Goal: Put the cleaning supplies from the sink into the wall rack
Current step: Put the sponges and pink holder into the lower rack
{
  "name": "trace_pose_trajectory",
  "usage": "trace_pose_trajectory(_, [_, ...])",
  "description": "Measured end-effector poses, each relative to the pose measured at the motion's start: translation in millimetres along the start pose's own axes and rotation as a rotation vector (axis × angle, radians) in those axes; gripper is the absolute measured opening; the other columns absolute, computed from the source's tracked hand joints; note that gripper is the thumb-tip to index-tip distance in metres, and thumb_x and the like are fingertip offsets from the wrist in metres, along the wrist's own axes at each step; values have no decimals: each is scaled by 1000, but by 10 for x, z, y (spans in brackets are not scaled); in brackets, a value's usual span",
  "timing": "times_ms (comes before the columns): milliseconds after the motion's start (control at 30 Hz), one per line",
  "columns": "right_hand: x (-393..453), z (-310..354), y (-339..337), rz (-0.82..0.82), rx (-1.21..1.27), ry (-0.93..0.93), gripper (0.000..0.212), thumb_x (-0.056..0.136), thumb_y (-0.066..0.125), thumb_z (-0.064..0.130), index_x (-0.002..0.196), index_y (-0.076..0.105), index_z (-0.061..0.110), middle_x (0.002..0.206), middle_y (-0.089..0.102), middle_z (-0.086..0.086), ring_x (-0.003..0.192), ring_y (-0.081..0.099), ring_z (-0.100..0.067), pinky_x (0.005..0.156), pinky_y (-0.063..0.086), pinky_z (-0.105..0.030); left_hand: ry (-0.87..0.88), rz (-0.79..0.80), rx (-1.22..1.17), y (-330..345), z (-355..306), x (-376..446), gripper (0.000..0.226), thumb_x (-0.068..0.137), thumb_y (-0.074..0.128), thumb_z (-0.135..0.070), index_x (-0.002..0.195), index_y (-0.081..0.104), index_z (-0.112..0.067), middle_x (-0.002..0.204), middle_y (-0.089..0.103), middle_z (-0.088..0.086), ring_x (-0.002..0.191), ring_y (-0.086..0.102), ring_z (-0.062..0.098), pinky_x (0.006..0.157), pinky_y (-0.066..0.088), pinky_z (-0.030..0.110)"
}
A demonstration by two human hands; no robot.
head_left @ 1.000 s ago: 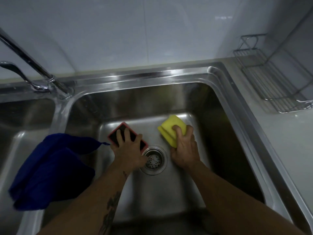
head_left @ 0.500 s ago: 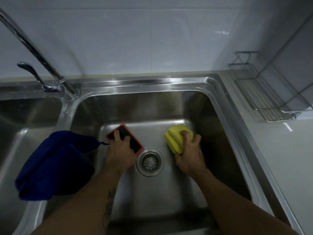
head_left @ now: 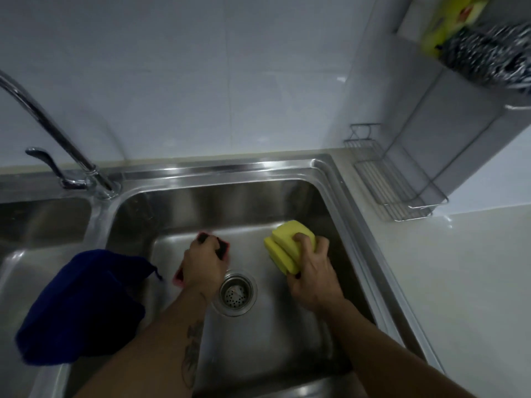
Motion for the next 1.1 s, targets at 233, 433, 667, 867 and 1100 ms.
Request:
trace_pose_trajectory(233, [-48,324,-883,-101,14,-64,77,72,71,26,134,27,33,126,26,-6,100,57,-35,82,56,-43,377,-74,82,-748,-1048,-216,33,77,68,-20,109,60,-20,109,53,10,100,52,33,78,47,40])
trace_pose_trajectory(433, [39,264,-1648,-158,-10,-63,74,70,64,29,134,28,33,128,26,-6,102,56,-40,84,54,-48,548,-190,175,-1142,-1911,-369,41,71,73,-28,109,58,-27,108,53,3,99,55,28,75,50,38])
trace_pose_trajectory(667, [366,-118,-2288,-178,-22,-84,72,75,68,29,133,26,36,126,25,-6,97,60,-40,81,56,-52,554,-235,196,-1131,-2681,-369,39,72,71,-32,106,55,-23,106,50,3,94,52,26,71,51,40])
trace_pose_trajectory(867, [799,-436,-2643,-268,39,-56,78,79,65,25,142,20,32,135,28,-15,99,61,-44,82,55,-53,530,-220,137,-887,-3194,-267,37,69,72,-34,93,51,-18,98,52,3,86,51,24,61,41,32])
trace_pose_trajectory(1100, [1154,-646,-2554,-197,22,30,81,87,63,27,152,14,24,143,32,-19,113,57,-39,92,51,-47,507,-181,60,-627,-3474,-45,46,64,71,-48,81,35,-26,83,46,-2,73,47,21,55,43,33])
Point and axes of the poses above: each hand's wrist, its own x-axis towards the middle knuckle, its own y-axis out of the palm, z = x × y, the point moved 5 cm from there along x, towards the middle knuckle
